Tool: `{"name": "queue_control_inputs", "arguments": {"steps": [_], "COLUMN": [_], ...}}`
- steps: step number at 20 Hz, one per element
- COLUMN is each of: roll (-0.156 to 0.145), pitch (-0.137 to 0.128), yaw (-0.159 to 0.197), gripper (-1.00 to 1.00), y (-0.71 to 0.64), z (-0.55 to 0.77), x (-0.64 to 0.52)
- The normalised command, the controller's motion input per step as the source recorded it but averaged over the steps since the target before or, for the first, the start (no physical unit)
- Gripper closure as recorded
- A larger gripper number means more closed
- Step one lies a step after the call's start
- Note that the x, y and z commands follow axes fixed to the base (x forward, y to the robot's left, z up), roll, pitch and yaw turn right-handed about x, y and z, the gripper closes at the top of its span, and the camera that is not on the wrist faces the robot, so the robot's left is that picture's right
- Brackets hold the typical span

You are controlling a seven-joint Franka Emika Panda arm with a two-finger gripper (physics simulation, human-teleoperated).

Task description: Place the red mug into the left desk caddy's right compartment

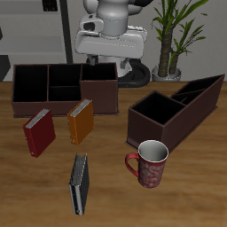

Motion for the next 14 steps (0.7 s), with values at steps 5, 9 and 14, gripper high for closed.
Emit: {"name": "queue_control_inputs", "arguments": {"steps": [5,9,14], "roll": [-0.046,-0.001,0.001], "pitch": [-0.017,-0.016,-0.02], "yaw": [-0.047,-0.011,-0.006], "gripper": [-1.0,-1.0,-1.0], "y": [0.23,0.4,0.43], "z": [0.08,0.04,0.03], "x": [0.33,0.29,0.33]}}
